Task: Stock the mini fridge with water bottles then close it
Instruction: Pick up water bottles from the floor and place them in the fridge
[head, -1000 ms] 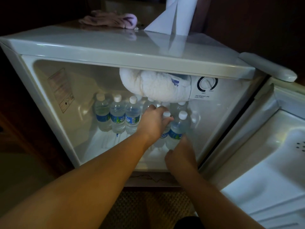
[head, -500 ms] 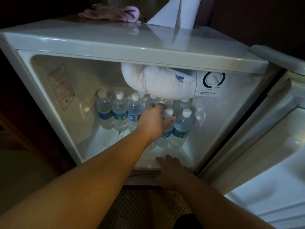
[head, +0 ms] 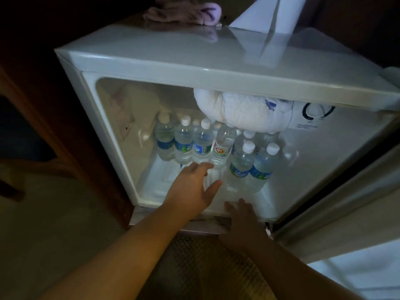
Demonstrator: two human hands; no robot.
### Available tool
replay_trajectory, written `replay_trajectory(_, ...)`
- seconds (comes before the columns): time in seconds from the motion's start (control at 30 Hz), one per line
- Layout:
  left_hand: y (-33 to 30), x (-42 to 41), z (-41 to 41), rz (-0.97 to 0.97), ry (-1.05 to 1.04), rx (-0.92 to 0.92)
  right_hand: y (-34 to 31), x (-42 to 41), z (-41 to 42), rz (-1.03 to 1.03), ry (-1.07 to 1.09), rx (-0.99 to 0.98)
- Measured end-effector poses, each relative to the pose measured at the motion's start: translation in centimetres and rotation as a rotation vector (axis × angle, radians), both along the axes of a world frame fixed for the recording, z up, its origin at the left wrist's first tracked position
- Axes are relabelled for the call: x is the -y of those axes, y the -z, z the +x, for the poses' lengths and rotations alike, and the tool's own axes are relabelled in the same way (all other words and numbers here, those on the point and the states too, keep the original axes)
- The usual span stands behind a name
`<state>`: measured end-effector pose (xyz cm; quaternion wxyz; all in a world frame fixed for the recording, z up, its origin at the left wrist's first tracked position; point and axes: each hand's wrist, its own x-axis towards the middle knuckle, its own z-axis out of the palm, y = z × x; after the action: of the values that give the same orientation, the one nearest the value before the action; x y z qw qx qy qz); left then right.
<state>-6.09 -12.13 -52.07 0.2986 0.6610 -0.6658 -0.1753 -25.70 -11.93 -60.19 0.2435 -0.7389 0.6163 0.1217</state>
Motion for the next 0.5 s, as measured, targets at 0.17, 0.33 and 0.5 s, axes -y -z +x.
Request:
replay_trajectory(0.17, -2.3, -5.5, 2.5, 0.116, -0.104, -0.005, -3.9, 0.1, 0.0, 0.125, -0.082, -0.18)
replay_trajectory(0.33, -11.0, -11.6, 3.0, 0.154, -0.164, -0.09, -16.5, -5.5, 1.0, -0.138, 0.036, 0.162)
replay_trajectory(0.5, -25.6, -15.9, 1.9, -0.002, -0.21, -0.163, -34.1, -13.2, 1.2, -0.701, 0.111, 0.551)
